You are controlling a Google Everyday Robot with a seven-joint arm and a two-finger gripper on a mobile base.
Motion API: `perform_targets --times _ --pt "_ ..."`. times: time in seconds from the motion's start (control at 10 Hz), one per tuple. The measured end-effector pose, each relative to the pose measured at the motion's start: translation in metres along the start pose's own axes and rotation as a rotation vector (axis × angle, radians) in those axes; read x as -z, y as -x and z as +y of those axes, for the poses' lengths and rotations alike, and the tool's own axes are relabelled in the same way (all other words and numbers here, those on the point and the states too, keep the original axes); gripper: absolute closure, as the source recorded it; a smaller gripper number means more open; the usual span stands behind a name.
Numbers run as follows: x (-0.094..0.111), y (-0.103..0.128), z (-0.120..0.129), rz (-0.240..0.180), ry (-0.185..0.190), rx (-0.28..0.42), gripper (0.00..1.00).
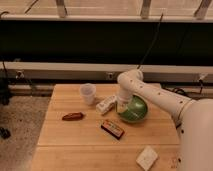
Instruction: Push the ceramic bowl across the table
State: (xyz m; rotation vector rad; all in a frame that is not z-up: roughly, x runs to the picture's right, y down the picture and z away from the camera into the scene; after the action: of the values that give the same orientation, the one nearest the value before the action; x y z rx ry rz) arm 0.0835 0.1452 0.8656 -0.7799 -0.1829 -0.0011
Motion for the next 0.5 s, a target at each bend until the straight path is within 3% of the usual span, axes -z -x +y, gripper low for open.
perform_targets --times 0.5 --pt "-0.004 0.035 0.025 -0.023 0.032 0.111 1.00"
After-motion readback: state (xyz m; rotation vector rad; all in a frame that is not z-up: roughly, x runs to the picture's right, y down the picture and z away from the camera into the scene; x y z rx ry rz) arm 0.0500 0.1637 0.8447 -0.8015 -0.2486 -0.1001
